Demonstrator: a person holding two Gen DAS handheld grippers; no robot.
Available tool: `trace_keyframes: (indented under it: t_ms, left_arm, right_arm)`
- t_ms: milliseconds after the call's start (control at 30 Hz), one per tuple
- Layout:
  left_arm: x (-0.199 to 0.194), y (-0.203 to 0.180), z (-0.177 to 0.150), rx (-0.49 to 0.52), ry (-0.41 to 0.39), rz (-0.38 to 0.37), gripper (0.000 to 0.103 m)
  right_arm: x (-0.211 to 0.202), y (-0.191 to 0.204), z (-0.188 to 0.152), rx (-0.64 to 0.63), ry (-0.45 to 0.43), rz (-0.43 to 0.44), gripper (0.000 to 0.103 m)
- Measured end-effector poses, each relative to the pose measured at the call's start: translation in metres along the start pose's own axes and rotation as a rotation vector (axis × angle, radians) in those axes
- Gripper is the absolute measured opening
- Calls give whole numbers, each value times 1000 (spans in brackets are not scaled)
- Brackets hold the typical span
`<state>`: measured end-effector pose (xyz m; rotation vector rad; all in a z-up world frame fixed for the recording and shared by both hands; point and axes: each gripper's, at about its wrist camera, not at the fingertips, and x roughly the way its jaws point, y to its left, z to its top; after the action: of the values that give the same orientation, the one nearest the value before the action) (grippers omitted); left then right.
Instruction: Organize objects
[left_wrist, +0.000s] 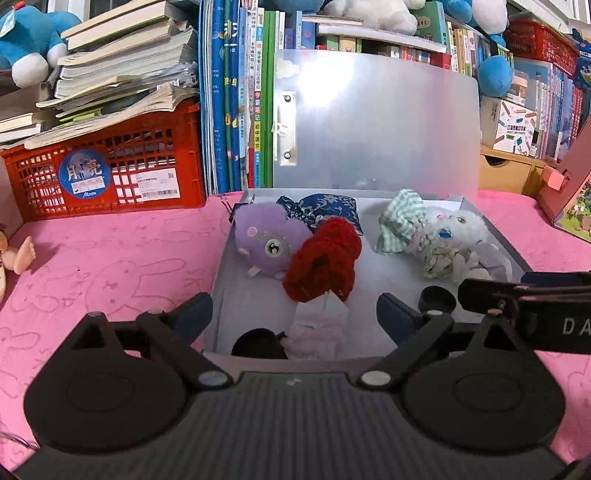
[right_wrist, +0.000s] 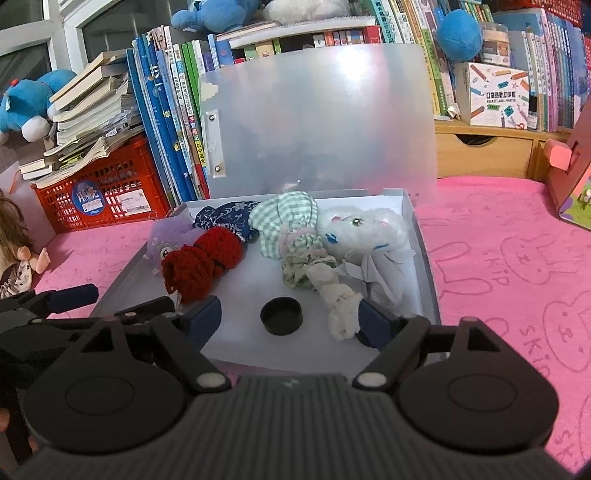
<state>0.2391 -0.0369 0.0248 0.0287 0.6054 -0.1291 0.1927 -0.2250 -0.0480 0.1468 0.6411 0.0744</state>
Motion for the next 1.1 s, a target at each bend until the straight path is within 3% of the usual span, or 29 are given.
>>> trace_keyframes:
  t_ms: [700,1100]
  left_arm:
    - [-77,4,-25,30,-65,-5,98]
    - [-104,5,-58,8,-45,-6,98]
  right_arm:
    - [-64,0,-21,-16,-100,11,96]
    - [-86,6,-53,-46,-115,3,103]
